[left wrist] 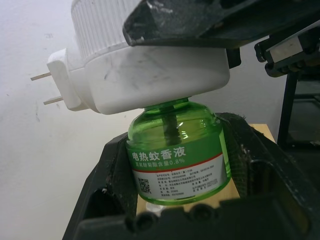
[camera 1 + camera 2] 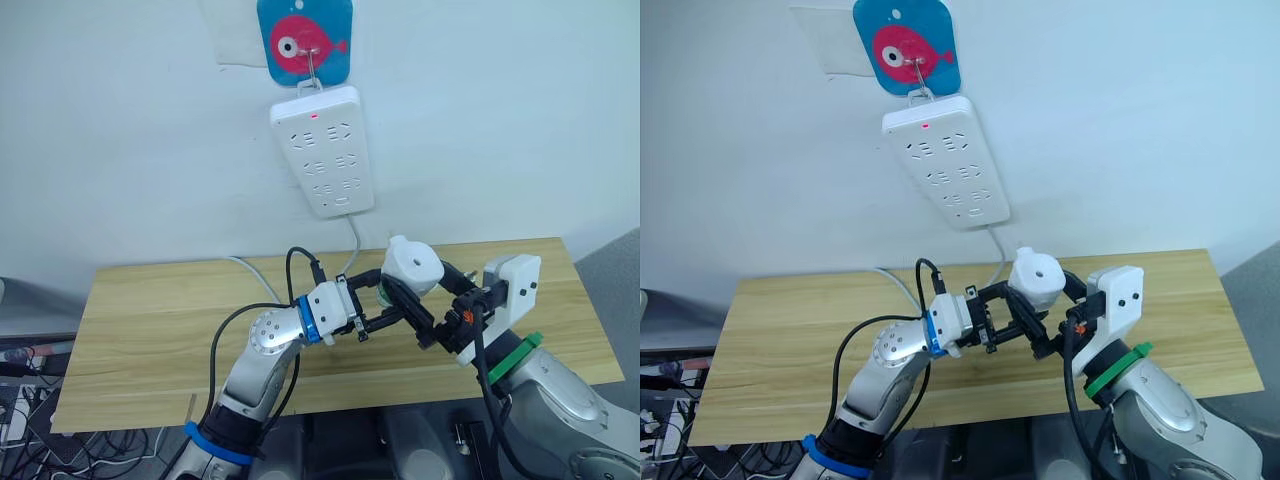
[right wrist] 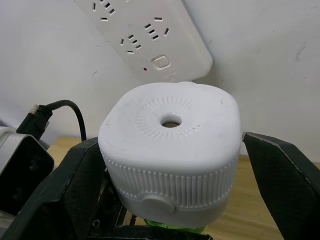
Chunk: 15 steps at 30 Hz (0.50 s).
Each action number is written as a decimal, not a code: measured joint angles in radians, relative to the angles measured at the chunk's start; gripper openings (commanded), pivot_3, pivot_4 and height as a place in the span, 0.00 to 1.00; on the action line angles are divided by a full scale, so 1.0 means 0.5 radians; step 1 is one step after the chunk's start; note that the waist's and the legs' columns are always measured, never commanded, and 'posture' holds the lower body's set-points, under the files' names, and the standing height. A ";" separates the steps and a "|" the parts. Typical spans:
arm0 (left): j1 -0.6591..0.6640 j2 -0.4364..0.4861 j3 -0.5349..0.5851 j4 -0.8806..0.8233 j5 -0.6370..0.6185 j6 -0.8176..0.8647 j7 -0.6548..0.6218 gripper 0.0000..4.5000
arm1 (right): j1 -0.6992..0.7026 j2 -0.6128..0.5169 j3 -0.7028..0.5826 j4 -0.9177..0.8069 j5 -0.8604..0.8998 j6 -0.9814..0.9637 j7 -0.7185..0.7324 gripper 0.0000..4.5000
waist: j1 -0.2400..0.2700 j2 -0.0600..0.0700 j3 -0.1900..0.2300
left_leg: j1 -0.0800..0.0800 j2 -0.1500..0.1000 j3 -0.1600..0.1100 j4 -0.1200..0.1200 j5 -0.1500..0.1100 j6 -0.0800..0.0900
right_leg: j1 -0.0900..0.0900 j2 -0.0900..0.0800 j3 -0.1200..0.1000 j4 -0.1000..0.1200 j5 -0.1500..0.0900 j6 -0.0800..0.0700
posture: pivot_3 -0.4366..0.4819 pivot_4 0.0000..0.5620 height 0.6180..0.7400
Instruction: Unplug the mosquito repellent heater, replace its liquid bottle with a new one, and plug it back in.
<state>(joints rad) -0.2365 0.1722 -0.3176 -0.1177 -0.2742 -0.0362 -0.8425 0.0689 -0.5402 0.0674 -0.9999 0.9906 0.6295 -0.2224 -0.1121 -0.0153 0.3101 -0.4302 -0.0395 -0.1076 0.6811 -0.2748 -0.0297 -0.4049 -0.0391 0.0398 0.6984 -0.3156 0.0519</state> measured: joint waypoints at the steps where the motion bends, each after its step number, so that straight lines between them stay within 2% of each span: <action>1: 0.001 0.000 0.000 -0.001 0.000 0.008 0.001 0.51 | 0.001 0.005 0.001 0.000 -0.011 0.004 0.002 0.91 | 0.000 0.000 -0.002 | 0.000 0.000 0.000 0.000 0.000 0.000 | 0.000 0.000 0.000 0.000 0.000 0.000 | 0.25 0.50 1.00; 4: 0.003 -0.005 -0.002 -0.002 0.000 0.020 0.008 0.51 | 0.003 0.032 0.010 -0.001 -0.036 0.009 0.010 0.70 | 0.000 0.000 -0.007 | 0.000 0.000 0.000 0.000 0.000 0.000 | 0.000 0.000 0.000 0.000 0.000 0.000 | 0.25 0.50 1.00; 11: 0.008 -0.021 -0.011 -0.002 0.002 0.029 0.014 0.51 | 0.004 0.066 0.011 -0.001 -0.065 0.019 0.016 0.69 | -0.001 0.001 -0.021 | 0.000 0.000 0.000 0.000 0.000 0.000 | 0.000 0.000 0.000 0.000 0.000 0.000 | 0.23 0.51 1.00; 13: 0.009 -0.020 -0.011 -0.002 0.001 0.030 0.016 0.67 | 0.000 0.070 0.011 0.003 -0.082 0.024 0.029 0.69 | -0.001 0.000 -0.023 | 0.000 0.000 0.000 0.000 0.000 0.000 | 0.000 0.000 0.000 0.000 0.000 0.000 | 0.23 0.50 1.00; 15: 0.006 -0.007 -0.011 -0.006 -0.008 0.061 0.006 0.80 | -0.024 0.067 0.009 0.037 -0.118 0.027 0.070 0.69 | -0.001 0.001 -0.027 | 0.000 0.000 0.001 0.000 0.000 0.000 | 0.000 0.000 0.000 0.000 0.000 0.000 | 0.23 0.49 1.00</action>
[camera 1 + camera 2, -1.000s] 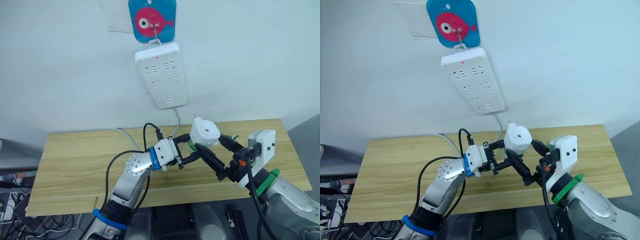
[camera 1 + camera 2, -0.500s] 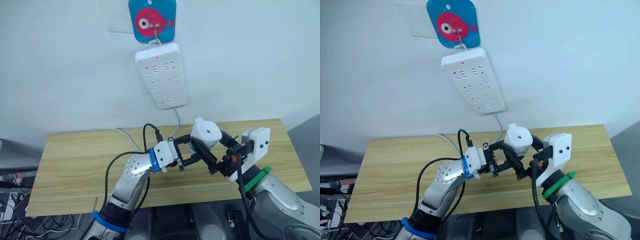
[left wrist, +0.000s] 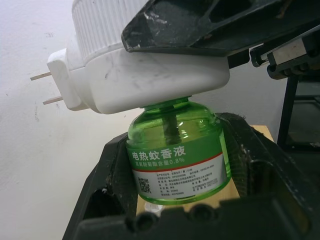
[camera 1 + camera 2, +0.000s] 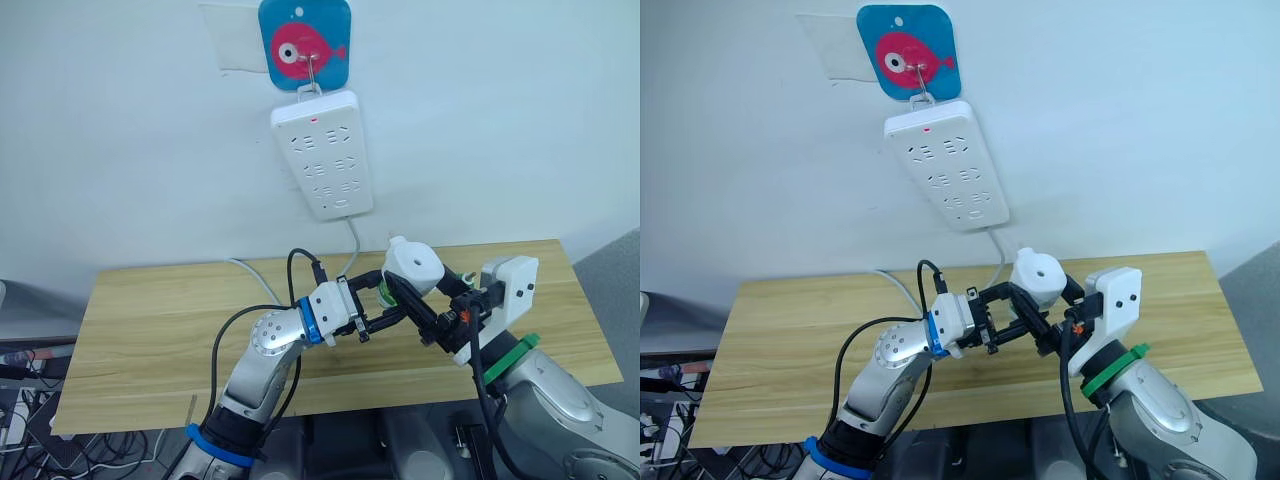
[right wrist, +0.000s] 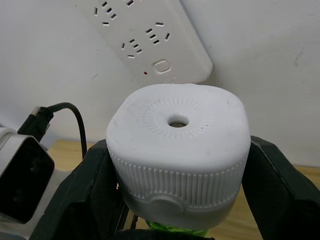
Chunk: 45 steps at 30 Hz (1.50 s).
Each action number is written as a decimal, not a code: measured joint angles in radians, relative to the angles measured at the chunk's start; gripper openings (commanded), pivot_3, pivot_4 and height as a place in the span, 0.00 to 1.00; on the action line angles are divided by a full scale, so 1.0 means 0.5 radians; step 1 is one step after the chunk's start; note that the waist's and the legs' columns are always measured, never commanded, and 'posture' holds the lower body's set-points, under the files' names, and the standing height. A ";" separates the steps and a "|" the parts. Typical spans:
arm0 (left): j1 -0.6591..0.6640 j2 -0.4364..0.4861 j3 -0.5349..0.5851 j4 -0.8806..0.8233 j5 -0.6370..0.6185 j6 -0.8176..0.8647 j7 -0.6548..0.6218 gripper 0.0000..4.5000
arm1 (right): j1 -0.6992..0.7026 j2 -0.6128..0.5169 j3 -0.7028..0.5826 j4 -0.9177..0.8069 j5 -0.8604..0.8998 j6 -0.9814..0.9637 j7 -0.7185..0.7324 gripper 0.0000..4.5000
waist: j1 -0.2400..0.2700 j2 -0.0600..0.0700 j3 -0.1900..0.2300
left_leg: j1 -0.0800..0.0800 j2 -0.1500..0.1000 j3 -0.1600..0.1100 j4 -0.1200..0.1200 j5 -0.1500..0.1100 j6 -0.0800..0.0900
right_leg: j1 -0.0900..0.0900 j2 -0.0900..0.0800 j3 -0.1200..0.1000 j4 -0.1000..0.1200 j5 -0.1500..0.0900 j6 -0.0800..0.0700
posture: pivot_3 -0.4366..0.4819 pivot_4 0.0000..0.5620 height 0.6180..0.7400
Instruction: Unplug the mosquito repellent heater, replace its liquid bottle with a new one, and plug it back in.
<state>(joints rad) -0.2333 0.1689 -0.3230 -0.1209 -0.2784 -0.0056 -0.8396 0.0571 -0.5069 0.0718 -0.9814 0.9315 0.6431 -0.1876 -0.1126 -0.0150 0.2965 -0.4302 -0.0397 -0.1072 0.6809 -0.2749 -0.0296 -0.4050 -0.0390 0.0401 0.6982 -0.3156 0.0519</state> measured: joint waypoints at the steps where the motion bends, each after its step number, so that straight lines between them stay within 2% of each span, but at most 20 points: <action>1: 0.000 0.018 0.000 -0.006 -0.009 0.022 -0.008 0.86 | -0.010 -0.004 -0.006 0.021 -0.022 0.000 0.025 0.69 | 0.000 0.000 -0.002 | 0.000 0.000 0.000 0.000 0.000 0.000 | 0.000 0.000 0.000 0.000 0.000 0.000 | 0.22 0.47 1.00; 3: 0.006 0.067 0.010 -0.034 -0.032 0.065 -0.021 1.00 | -0.032 -0.012 -0.036 0.067 -0.061 -0.001 0.067 0.69 | -0.002 0.001 -0.006 | 0.001 0.000 0.000 0.000 0.000 0.000 | 0.000 0.000 0.000 0.000 0.000 0.000 | 0.22 0.46 1.00; 8: 0.089 0.304 0.163 -0.162 -0.130 0.161 -0.075 1.00 | -0.052 -0.150 -0.138 0.182 -0.130 -0.002 0.303 0.69 | -0.011 0.003 -0.023 | 0.002 0.001 0.000 -0.003 0.000 0.000 | 0.000 0.000 0.000 -0.001 0.000 0.000 | 0.22 0.41 1.00; 11: 0.149 0.461 0.331 -0.286 -0.254 0.269 -0.094 1.00 | -0.054 -0.259 -0.238 0.294 -0.133 -0.014 0.545 0.69 | -0.009 0.003 -0.033 | 0.002 0.000 0.001 -0.002 0.000 0.000 | 0.000 0.000 0.001 -0.001 0.000 0.000 | 0.24 0.40 1.00; 16: 0.149 0.610 0.602 -0.415 -0.416 0.357 -0.078 1.00 | -0.072 -0.353 -0.358 0.401 -0.132 -0.045 0.858 0.69 | -0.004 0.003 -0.056 | 0.002 0.000 0.001 -0.003 0.000 0.000 | 0.000 0.000 0.001 -0.001 0.000 0.000 | 0.28 0.39 1.00; 21: 0.063 0.705 0.798 -0.436 -0.533 0.449 -0.041 1.00 | -0.147 -0.372 -0.385 0.429 -0.104 -0.042 1.040 0.69 | 0.002 0.003 -0.062 | 0.002 0.000 0.001 -0.001 0.000 0.000 | 0.000 0.000 0.001 0.000 0.000 0.000 | 0.32 0.38 1.00; 24: -0.054 0.713 0.884 -0.378 -0.580 0.479 -0.015 1.00 | -0.226 -0.368 -0.379 0.433 -0.090 -0.036 1.093 0.69 | 0.008 0.003 -0.069 | 0.003 -0.001 0.001 -0.002 0.000 0.000 | 0.000 0.000 0.000 0.000 0.000 0.000 | 0.33 0.37 1.00; 27: -0.157 0.689 0.862 -0.227 -0.547 0.459 -0.040 1.00 | -0.308 -0.350 -0.367 0.448 -0.089 -0.020 1.116 0.69 | 0.012 0.003 -0.071 | 0.003 -0.001 0.001 -0.001 0.000 -0.001 | 0.000 0.000 0.000 0.000 0.000 0.000 | 0.33 0.37 1.00; 35: -0.314 0.567 0.811 0.035 -0.426 0.434 0.049 1.00 | -0.283 -0.343 -0.377 0.448 -0.090 0.013 1.122 0.69 | 0.009 0.002 -0.074 | 0.003 -0.001 0.001 -0.001 0.000 -0.001 | -0.001 0.000 0.000 0.003 0.000 0.000 | 0.29 0.36 1.00; 45: -0.523 0.465 0.706 0.284 -0.337 0.339 -0.047 1.00 | -0.272 -0.343 -0.390 0.394 -0.046 0.064 1.102 0.69 | 0.005 0.001 -0.111 | 0.003 -0.002 0.002 -0.001 0.000 -0.001 | -0.001 0.000 0.000 0.003 0.000 0.000 | 0.29 0.35 1.00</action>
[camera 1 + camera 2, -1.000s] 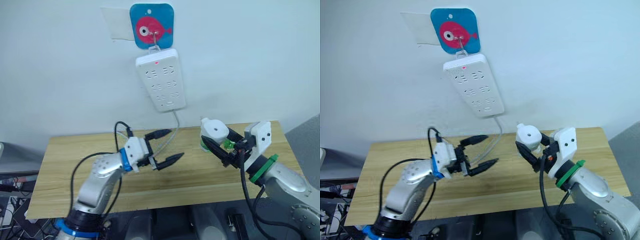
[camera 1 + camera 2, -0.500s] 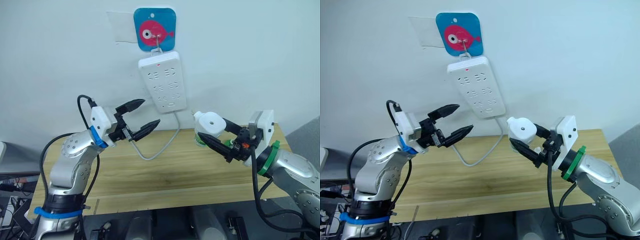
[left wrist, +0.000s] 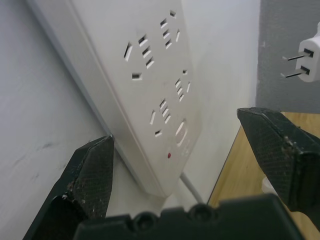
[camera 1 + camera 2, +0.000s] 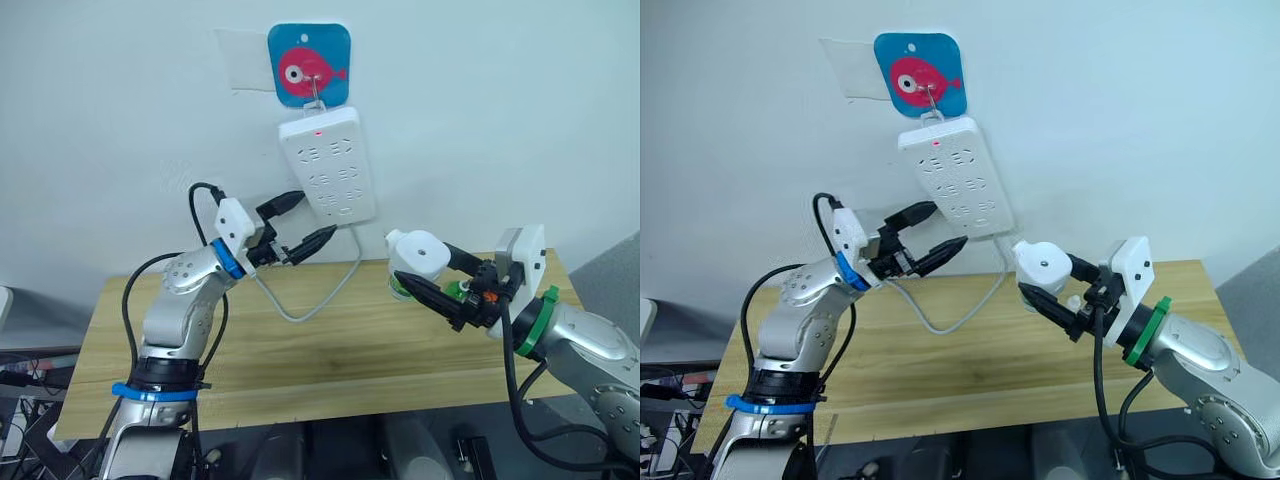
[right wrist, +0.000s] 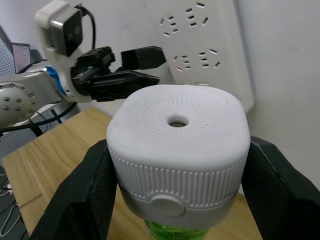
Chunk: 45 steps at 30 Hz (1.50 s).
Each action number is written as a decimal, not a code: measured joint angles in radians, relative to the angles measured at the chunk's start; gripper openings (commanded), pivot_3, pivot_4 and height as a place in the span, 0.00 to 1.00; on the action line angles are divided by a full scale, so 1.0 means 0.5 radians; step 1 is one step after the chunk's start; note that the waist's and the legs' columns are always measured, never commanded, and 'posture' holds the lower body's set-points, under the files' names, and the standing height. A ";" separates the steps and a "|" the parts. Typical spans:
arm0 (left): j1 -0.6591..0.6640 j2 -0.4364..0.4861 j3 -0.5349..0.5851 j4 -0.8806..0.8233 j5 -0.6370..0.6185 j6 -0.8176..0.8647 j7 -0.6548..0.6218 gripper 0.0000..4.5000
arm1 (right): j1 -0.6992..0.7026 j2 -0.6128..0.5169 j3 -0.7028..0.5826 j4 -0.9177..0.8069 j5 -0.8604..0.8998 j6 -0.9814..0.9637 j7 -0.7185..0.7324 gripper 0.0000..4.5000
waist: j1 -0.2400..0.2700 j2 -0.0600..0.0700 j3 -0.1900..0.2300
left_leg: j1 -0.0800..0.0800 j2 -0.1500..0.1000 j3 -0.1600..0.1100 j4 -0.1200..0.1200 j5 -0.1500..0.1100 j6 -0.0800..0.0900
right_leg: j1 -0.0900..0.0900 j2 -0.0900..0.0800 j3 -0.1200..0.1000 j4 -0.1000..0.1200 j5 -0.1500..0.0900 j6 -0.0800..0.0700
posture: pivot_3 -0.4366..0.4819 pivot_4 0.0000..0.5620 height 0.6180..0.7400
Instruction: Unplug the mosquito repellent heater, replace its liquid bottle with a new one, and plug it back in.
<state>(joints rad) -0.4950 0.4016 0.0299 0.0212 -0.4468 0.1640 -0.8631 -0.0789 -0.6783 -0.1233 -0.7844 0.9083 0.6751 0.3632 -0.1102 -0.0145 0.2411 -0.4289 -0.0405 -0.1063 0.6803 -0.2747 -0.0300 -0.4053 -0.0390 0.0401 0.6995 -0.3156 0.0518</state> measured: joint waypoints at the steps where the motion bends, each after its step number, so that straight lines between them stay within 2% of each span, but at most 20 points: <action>1: -0.024 -0.005 0.000 0.033 0.006 -0.007 -0.008 1.00 | 0.000 0.000 0.000 0.000 0.000 0.003 -0.002 0.69 | 0.000 0.000 -0.001 | 0.000 0.000 0.000 0.000 0.000 0.000 | 0.000 0.000 0.000 0.000 0.000 0.000 | 0.29 0.35 1.00; 9: -0.118 -0.016 -0.001 0.199 0.017 -0.045 -0.081 1.00 | -0.020 0.004 0.000 -0.001 0.003 0.026 -0.035 0.69 | -0.005 -0.001 -0.003 | 0.000 0.000 -0.001 0.001 0.000 0.000 | 0.000 0.000 -0.001 0.002 0.000 0.000 | 0.28 0.36 1.00; 19: -0.157 -0.024 -0.009 0.188 -0.033 0.005 -0.212 1.00 | -0.040 0.013 0.000 -0.001 0.016 0.045 -0.059 0.69 | -0.011 -0.001 -0.003 | 0.001 0.000 -0.002 0.003 0.000 0.000 | 0.000 0.000 -0.001 0.011 0.000 0.000 | 0.28 0.39 1.00; 22: -0.121 0.003 -0.008 0.082 -0.055 0.018 -0.249 0.86 | -0.042 0.013 0.000 -0.001 0.028 0.061 -0.059 0.69 | -0.014 -0.001 -0.003 | 0.001 0.000 -0.001 0.003 0.000 0.000 | 0.000 0.000 0.000 0.014 0.000 0.000 | 0.28 0.40 1.00; 28: -0.010 0.078 0.036 -0.138 -0.131 0.155 -0.229 0.46 | -0.098 0.025 0.006 -0.001 0.030 0.080 -0.083 0.69 | -0.014 -0.001 -0.003 | 0.002 0.001 -0.002 0.003 0.000 0.000 | 0.000 0.000 0.000 0.013 0.000 0.000 | 0.29 0.42 1.00; 30: -0.003 0.077 0.062 -0.162 -0.158 0.198 -0.172 0.34 | -0.146 0.041 0.021 -0.010 0.033 0.087 -0.101 0.69 | -0.010 -0.001 -0.003 | 0.002 0.001 -0.003 0.003 0.000 0.000 | 0.000 0.000 -0.001 0.011 0.000 0.000 | 0.30 0.42 1.00; 31: 0.000 0.083 0.085 -0.165 -0.159 0.227 -0.141 0.31 | -0.174 0.047 0.038 -0.019 0.036 0.102 -0.117 0.69 | -0.011 -0.001 -0.003 | 0.002 0.001 -0.002 0.002 0.000 0.000 | 0.000 0.000 0.000 0.011 0.000 0.000 | 0.30 0.42 1.00; 40: 0.007 0.064 0.077 -0.173 -0.153 0.283 -0.046 0.30 | -0.361 0.122 0.135 -0.038 0.113 0.229 -0.267 0.69 | -0.011 -0.001 -0.003 | 0.002 0.001 -0.001 0.001 0.000 0.001 | 0.000 0.000 0.000 0.011 0.000 0.000 | 0.29 0.45 1.00; 45: 0.008 0.058 0.075 -0.189 -0.161 0.312 -0.039 0.30 | -0.437 0.246 0.250 -0.024 0.013 0.234 -0.353 0.69 | -0.011 -0.001 -0.003 | 0.002 0.001 -0.002 0.001 0.000 0.001 | 0.000 0.000 0.000 0.011 0.000 0.000 | 0.29 0.45 1.00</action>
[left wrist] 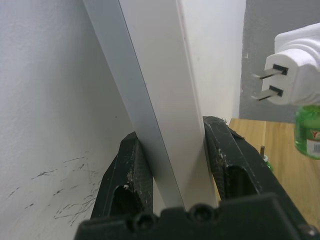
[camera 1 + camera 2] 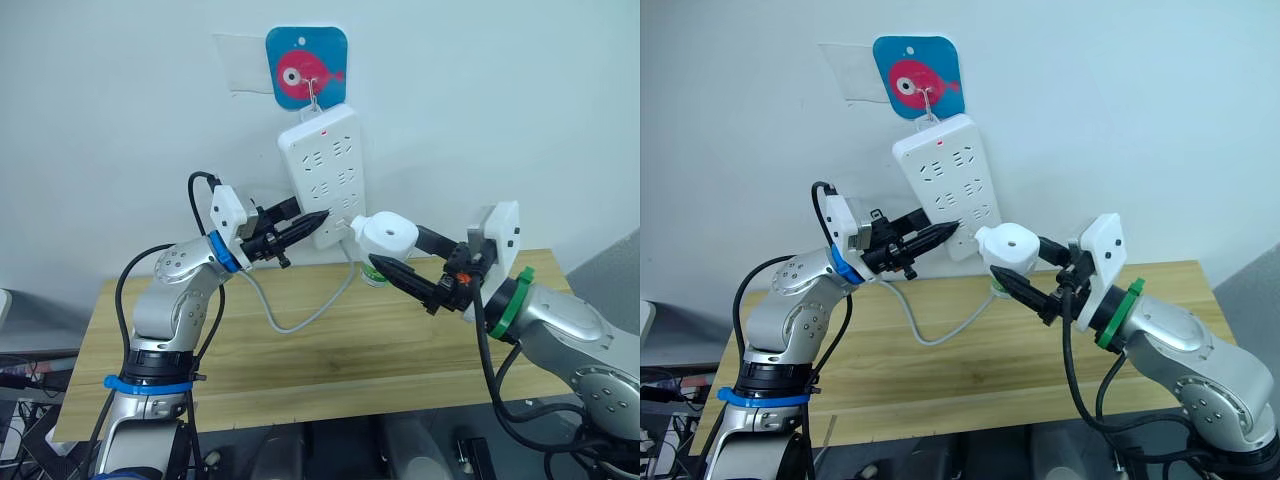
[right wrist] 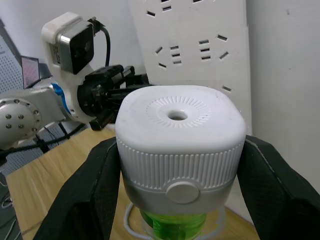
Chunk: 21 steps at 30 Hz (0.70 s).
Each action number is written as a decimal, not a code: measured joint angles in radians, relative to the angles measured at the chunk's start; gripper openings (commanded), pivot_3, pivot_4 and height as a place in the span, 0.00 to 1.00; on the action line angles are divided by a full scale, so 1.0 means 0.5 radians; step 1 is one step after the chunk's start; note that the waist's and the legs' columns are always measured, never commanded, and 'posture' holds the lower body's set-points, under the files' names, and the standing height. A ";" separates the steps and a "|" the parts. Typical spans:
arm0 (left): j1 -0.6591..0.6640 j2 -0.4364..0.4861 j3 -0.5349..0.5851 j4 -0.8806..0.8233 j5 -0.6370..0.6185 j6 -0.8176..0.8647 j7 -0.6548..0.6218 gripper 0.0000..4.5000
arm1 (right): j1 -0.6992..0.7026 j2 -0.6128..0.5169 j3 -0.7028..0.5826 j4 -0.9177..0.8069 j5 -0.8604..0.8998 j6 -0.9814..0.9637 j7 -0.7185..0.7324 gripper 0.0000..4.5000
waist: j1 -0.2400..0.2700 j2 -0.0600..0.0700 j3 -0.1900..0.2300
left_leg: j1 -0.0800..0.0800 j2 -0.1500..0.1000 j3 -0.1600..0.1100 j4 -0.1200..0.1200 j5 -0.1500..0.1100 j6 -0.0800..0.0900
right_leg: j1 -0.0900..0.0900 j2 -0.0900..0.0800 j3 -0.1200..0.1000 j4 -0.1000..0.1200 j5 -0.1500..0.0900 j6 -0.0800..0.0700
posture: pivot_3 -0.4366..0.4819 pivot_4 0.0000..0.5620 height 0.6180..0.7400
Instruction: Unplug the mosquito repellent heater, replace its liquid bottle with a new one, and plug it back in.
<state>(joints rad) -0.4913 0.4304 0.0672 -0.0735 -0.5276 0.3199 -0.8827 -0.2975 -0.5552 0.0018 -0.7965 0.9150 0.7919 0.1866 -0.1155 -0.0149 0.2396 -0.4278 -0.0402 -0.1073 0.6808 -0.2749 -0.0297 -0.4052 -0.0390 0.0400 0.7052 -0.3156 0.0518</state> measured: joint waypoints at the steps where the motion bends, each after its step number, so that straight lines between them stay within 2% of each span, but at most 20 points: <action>1: 0.000 0.000 0.000 -0.001 -0.001 0.004 0.000 0.30 | -0.008 0.026 0.015 0.000 -0.025 -0.002 -0.019 0.69 | 0.001 0.000 0.000 | 0.000 0.000 0.000 0.000 0.000 0.000 | 0.000 0.000 0.000 0.000 0.000 0.000 | 0.29 0.45 1.00; 21: -0.002 -0.005 -0.001 -0.002 -0.002 0.010 0.000 0.30 | -0.019 0.166 0.096 0.001 -0.371 0.027 -0.123 0.69 | 0.001 0.000 0.000 | 0.000 0.000 0.000 -0.001 0.000 0.000 | 0.000 0.000 0.000 -0.008 0.000 0.000 | 0.29 0.44 1.00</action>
<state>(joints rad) -0.4924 0.4277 0.0666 -0.0743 -0.5285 0.3252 -0.8827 -0.3071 -0.4722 0.0496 -0.7959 0.7297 0.8051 0.1250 -0.1150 -0.0148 0.2397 -0.4278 -0.0404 -0.1075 0.6805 -0.2749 -0.0297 -0.4052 -0.0391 0.0402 0.7013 -0.3156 0.0518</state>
